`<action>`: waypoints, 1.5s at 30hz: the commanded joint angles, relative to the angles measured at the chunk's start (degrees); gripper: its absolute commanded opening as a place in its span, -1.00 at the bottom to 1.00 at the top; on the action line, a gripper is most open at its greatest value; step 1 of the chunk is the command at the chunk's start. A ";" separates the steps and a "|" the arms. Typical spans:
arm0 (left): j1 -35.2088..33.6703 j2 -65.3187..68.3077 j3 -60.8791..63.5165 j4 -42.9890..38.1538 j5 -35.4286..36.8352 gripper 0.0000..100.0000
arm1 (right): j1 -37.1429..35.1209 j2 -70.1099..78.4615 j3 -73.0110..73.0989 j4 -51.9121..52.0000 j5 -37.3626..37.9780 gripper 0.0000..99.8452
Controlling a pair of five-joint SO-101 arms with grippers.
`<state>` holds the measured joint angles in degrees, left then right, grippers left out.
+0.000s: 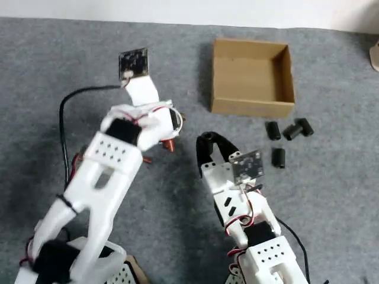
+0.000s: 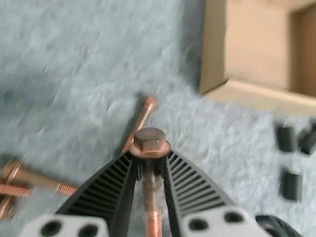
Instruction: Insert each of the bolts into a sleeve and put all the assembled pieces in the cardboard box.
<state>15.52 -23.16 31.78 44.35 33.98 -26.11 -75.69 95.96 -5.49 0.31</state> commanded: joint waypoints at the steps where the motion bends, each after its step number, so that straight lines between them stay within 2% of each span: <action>1: -0.66 -8.84 5.76 -11.60 -0.44 -0.99 | -0.22 -0.84 6.90 -2.59 -4.40 -0.99; 9: -0.13 -28.09 16.31 -23.82 -0.44 -0.99 | -0.48 -0.66 6.90 3.65 -4.48 -0.99; 13: 2.42 -35.82 20.09 -25.05 -0.35 -0.99 | -2.59 -0.75 7.16 3.74 -3.96 -0.99; 15: 5.76 -38.29 22.02 -25.05 -2.11 -0.99 | -6.11 -0.92 7.16 3.65 -0.26 -0.99; 17: 8.84 -39.08 23.34 -25.05 -4.92 -0.99 | -9.10 -1.01 6.99 3.38 3.69 -0.99; 20: 10.33 -38.99 24.04 -25.05 -5.19 -0.99 | -10.68 -1.01 6.99 3.30 4.66 -0.99; 35: 10.07 -38.99 30.37 -25.23 -6.95 -0.99 | -10.59 -1.10 6.99 3.30 4.92 -0.99; 41: 6.20 -39.16 31.43 -25.32 -8.44 -0.99 | -10.59 -1.10 6.90 3.30 4.92 -0.99; 45: 6.02 -38.99 31.96 -27.52 -8.53 -0.99 | -10.59 -1.10 6.90 2.24 4.92 -0.99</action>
<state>22.73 -61.32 64.13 19.30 25.98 -36.31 -75.69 95.96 -1.71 4.53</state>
